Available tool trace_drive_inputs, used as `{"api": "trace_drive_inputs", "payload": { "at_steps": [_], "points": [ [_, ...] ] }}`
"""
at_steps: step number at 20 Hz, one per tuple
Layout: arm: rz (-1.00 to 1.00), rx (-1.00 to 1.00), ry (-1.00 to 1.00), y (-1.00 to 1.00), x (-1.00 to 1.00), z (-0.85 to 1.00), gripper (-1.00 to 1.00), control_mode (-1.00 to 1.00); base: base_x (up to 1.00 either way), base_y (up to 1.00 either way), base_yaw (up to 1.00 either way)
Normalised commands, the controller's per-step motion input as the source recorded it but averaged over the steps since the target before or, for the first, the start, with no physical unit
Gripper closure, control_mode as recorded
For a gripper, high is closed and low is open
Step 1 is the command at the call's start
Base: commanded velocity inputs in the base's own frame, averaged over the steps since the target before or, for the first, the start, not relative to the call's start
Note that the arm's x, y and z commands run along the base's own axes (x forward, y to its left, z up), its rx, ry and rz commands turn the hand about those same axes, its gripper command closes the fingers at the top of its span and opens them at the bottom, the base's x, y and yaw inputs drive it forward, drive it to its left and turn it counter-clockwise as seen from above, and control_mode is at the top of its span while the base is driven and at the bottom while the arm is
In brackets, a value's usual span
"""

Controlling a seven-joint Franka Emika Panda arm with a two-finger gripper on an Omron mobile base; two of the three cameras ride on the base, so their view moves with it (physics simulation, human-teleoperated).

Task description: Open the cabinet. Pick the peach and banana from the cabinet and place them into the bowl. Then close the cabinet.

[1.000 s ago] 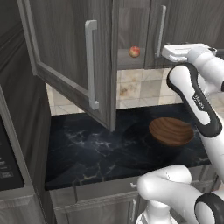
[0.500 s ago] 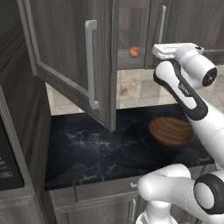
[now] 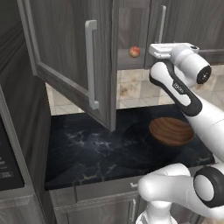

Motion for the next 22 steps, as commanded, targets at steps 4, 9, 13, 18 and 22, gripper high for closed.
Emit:
{"api": "trace_drive_inputs", "payload": {
  "at_steps": [4,9,13,18,22],
  "points": [
    [0.0,0.0,0.02,-0.09,0.39,0.0,-1.0,-1.0,0.0,0.0,0.0],
    [0.0,0.0,0.07,-0.08,0.77,-0.08,-1.0,-1.0,0.0,0.0,0.0],
    [0.0,0.0,0.06,-0.05,0.97,-0.29,-1.0,-1.0,0.0,0.0,0.0],
    [0.0,0.0,0.04,-0.22,0.95,-0.46,-1.0,-1.0,0.0,0.0,0.0],
    [0.0,0.0,0.0,-0.04,0.23,-0.14,1.0,-1.0,0.0,0.0,0.0]
  ]
}}
